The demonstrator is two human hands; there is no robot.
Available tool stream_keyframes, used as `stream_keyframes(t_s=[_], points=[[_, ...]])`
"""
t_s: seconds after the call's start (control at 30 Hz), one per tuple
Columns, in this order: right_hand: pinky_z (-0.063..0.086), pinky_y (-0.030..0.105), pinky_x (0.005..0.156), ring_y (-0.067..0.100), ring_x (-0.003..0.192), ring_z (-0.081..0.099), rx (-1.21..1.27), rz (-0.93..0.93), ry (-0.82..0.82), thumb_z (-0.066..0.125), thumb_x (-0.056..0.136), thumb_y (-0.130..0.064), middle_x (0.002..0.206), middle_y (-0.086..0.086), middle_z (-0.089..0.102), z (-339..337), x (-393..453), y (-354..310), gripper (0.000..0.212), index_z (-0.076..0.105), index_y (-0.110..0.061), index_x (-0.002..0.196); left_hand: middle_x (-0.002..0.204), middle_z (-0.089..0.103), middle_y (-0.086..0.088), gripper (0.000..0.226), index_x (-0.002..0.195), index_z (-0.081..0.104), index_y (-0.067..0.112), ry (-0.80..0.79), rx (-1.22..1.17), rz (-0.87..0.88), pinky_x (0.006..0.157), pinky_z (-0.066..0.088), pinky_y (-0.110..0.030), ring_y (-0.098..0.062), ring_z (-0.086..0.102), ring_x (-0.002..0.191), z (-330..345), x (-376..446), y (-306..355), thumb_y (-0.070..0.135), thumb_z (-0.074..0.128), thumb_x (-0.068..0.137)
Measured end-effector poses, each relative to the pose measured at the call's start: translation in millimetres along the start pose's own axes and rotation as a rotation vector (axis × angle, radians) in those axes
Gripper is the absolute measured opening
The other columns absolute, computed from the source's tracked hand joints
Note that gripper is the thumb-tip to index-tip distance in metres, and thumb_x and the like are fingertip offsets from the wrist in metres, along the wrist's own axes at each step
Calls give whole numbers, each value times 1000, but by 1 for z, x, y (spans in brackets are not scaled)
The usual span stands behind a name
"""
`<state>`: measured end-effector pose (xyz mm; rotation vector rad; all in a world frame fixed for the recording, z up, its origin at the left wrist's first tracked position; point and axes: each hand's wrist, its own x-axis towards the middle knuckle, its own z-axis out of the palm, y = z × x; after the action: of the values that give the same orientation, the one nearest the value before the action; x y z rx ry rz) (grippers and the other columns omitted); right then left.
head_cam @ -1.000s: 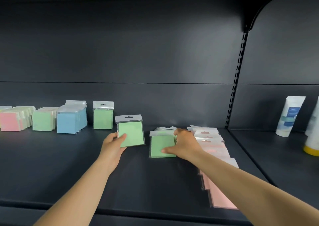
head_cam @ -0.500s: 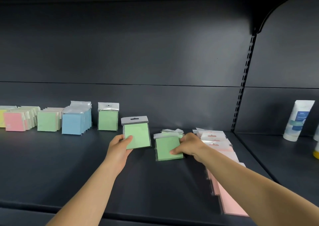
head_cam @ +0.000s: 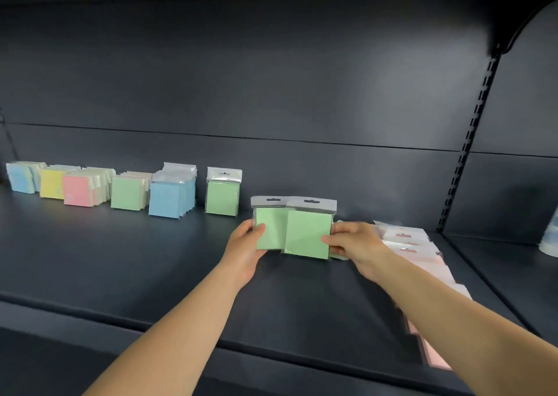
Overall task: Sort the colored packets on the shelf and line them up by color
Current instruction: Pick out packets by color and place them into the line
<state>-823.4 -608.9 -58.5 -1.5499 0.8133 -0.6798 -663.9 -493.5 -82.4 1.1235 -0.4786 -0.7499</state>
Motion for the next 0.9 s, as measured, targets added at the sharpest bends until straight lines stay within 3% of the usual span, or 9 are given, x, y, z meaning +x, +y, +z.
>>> stream_keyframes(t_s=[0.07,0.2,0.33,0.4,0.47,0.57,0.67,0.73,0.9], points=[[57,20,68,16,73,65,48,11,30,60,84,9,83,4,69,20,2,0,15,64,-3,76,111,65,-11,19,103,60,6,-41,20,-15,81,53,-31,-21,63,96,-4,-4,2,11,43,100],[54,40,89,27,89,66,98,21,92,61,86,2,98,16,69,65,12,2,6,63,-1,90,114,66,-15,27,111,59,4,-129,53,13,86,52,-35,-24,63,100,-19,-3,12,19,39,101],[53,46,92,33,99,66,90,-2,174,64,83,-4,98,16,71,107,25,-3,10,65,-4,93,115,67,-2,23,115,60,16,-196,198,63,97,49,-35,-18,63,109,-53,12,32,18,43,99],[53,43,90,30,97,66,97,-30,216,65,84,-4,97,13,70,131,30,-6,11,63,-6,95,113,67,5,23,113,62,24,-197,385,105,96,48,-32,-13,61,109,-74,26,42,20,43,99],[55,36,84,24,93,66,97,-73,269,63,84,-2,95,8,69,156,33,-9,15,61,-11,96,108,65,12,24,111,60,29,-196,527,147,85,46,-20,-7,59,104,-94,40,52,21,41,100],[51,19,72,9,85,67,20,-159,279,52,86,5,87,-7,70,191,36,-8,35,63,-26,97,102,61,13,23,105,57,30,-185,646,183,73,39,-12,-6,55,95,-117,60,58,18,37,100],[49,11,71,-1,83,67,-97,-198,284,46,87,6,87,-16,72,216,41,0,48,65,-35,102,125,58,5,38,130,52,26,-188,710,191,93,43,-24,-12,53,113,-132,80,49,17,34,98],[51,16,80,1,89,66,-143,-221,324,48,89,3,94,-14,72,224,49,3,46,63,-33,112,138,51,3,45,141,43,24,-154,693,200,106,38,-33,-15,48,124,-136,90,44,18,34,97],[46,9,75,1,95,63,-147,-251,434,52,92,-3,101,-11,68,235,79,-2,41,54,-27,125,139,47,1,43,141,42,14,-39,626,387,105,36,-24,-14,45,125,-130,117,47,11,40,99]])
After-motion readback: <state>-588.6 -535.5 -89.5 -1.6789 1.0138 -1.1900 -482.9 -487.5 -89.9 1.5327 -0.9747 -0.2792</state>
